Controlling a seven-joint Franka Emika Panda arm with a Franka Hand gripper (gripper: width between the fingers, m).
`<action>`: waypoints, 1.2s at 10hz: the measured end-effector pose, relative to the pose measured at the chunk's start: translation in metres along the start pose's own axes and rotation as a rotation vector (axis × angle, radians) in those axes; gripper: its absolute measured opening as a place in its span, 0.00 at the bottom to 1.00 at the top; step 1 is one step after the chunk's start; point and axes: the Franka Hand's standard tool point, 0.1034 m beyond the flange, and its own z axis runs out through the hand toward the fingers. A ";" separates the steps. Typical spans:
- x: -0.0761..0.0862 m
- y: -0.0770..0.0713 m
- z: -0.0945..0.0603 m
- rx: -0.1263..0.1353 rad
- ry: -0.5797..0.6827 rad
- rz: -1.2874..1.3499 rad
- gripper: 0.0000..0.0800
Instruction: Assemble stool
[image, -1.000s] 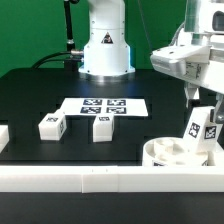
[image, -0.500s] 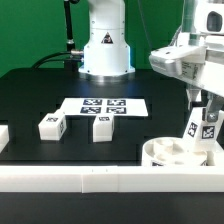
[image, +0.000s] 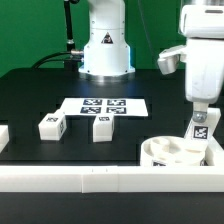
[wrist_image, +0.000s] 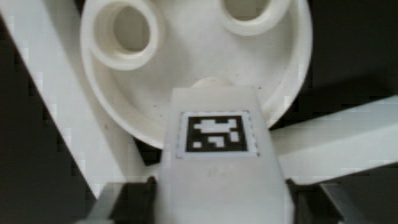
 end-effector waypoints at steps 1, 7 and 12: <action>0.000 0.000 0.000 0.013 0.014 0.156 0.42; 0.003 -0.002 0.001 0.033 0.045 0.779 0.42; 0.001 -0.003 0.002 0.050 0.063 1.516 0.42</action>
Offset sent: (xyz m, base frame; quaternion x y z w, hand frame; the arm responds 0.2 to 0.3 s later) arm 0.0000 0.0000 0.0000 0.0000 0.0000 0.2667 0.9638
